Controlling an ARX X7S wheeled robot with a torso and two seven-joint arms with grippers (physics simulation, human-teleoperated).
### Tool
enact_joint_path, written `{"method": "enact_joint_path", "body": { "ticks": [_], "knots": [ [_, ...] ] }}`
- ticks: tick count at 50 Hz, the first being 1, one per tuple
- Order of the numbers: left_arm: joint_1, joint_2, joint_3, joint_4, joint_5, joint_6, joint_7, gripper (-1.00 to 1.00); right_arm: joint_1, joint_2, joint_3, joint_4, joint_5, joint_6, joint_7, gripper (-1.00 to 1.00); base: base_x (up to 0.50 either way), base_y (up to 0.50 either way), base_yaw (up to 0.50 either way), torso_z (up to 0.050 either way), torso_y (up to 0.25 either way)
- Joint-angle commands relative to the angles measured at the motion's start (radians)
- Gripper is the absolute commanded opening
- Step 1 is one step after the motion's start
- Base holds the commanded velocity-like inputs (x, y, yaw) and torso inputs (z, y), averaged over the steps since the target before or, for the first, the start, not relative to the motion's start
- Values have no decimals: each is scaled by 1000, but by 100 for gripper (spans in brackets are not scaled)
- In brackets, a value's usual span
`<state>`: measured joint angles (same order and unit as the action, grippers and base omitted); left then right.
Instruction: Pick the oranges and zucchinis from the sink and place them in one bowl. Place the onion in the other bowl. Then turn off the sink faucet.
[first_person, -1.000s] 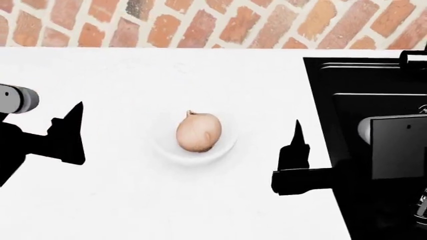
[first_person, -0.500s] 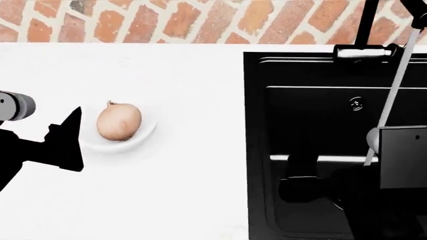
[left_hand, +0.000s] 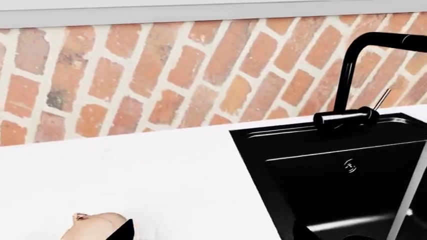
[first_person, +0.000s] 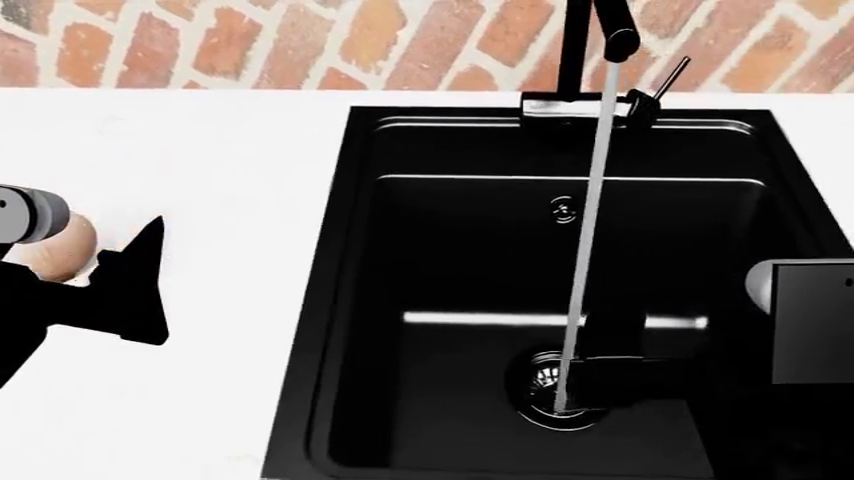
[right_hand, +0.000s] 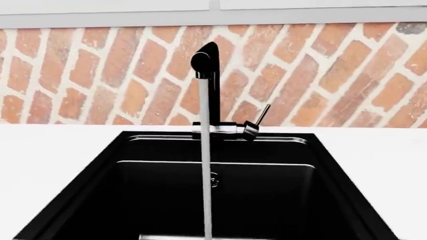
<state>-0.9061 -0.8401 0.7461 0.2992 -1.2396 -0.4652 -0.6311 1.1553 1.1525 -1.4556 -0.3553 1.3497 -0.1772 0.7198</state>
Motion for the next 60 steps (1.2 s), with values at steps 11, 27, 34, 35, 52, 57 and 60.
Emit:
{"method": "enact_joint_path", "body": {
  "ticks": [11,27,34,35,52,57,60],
  "knots": [
    [13,10,0,-32,21,20,13,100,-2,-4,7,1,-3,3,8,100,82,-500,0,0,0],
    [9,12,-2,-39,19,17,14,100,-11,-11,10,14,-4,1,13,100,88,-292,0,0,0],
    [9,18,-1,-42,19,17,18,100,-9,-10,8,9,0,16,21,100,89,-214,0,0,0],
    [9,18,-1,-42,19,17,18,100,-9,-11,8,10,0,16,20,100,86,-312,0,0,0],
    [23,8,-6,-46,19,25,18,100,-25,-19,16,21,-4,-8,24,100,43,-64,0,0,0],
    [21,12,-5,-51,21,23,18,100,-28,-17,17,23,0,-7,26,100,0,0,0,0,0],
    [26,8,-8,-53,19,27,20,100,-26,-19,16,24,2,1,26,100,0,0,0,0,0]
  ]
}}
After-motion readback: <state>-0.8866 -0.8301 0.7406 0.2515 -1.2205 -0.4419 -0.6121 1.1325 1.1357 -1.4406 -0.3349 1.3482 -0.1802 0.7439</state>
